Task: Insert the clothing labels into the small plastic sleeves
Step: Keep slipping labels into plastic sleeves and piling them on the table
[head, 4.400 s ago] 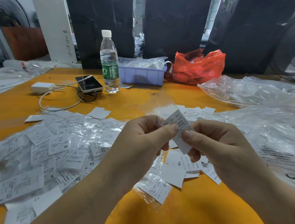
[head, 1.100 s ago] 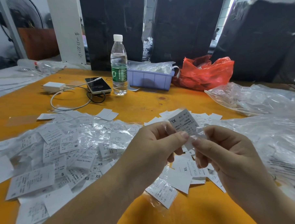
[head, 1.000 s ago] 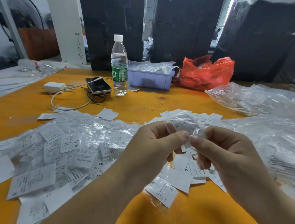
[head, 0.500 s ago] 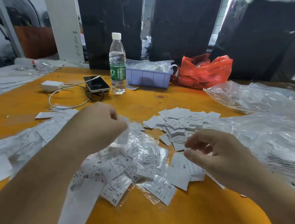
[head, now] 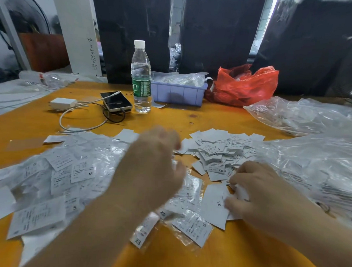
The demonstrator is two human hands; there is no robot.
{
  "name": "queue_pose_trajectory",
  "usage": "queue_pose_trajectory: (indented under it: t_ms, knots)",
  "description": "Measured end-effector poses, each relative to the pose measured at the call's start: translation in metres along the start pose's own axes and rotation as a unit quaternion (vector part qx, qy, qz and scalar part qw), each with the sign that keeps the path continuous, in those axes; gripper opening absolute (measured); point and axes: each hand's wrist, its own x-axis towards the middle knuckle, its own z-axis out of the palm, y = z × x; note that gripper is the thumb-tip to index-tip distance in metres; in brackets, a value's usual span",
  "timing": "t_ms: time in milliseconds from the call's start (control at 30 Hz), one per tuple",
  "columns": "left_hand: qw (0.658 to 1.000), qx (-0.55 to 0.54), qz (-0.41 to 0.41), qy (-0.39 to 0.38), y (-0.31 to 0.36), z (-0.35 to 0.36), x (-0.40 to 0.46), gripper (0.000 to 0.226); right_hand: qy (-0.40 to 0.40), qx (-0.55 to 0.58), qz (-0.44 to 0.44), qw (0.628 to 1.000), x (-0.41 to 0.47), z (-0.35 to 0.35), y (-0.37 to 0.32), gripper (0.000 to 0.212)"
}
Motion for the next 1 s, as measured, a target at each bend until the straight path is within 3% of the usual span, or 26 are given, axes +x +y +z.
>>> queue_pose_trajectory:
  t_ms: [133, 300, 367, 500, 667, 833, 1000]
  knots:
    - [0.983, -0.036, 0.132, -0.121, 0.034, 0.028, -0.019, 0.029, -0.026, 0.013, -0.019, 0.999, 0.000, -0.003, -0.004, 0.028]
    - [0.964, -0.006, 0.133, -0.229, 0.030, 0.039, -0.021, 0.040, -0.005, 0.031, -0.032, 0.999, 0.001, -0.002, -0.001, 0.014]
    - [0.966, -0.023, 0.118, -0.229, 0.025, 0.039, -0.021, 0.042, 0.010, 0.041, -0.024, 0.999, 0.001, -0.003, 0.000, 0.006]
    - [0.969, -0.050, 0.102, -0.218, 0.023, 0.037, -0.021, 0.032, 0.036, 0.063, -0.003, 0.997, 0.001, -0.003, 0.002, 0.016]
    - [0.971, -0.033, 0.113, -0.207, 0.024, 0.038, -0.021, 0.034, 0.080, 0.123, 0.029, 0.989, 0.002, -0.006, 0.001, 0.011]
    - [0.976, -0.017, 0.119, -0.180, 0.026, 0.037, -0.020, 0.023, 0.100, 0.212, 0.018, 0.972, 0.001, -0.007, 0.000, 0.021]
    - [0.983, -0.085, 0.055, -0.150, 0.027, 0.037, -0.018, 0.015, 0.146, 0.196, 0.006, 0.970, 0.002, -0.005, -0.002, 0.027]
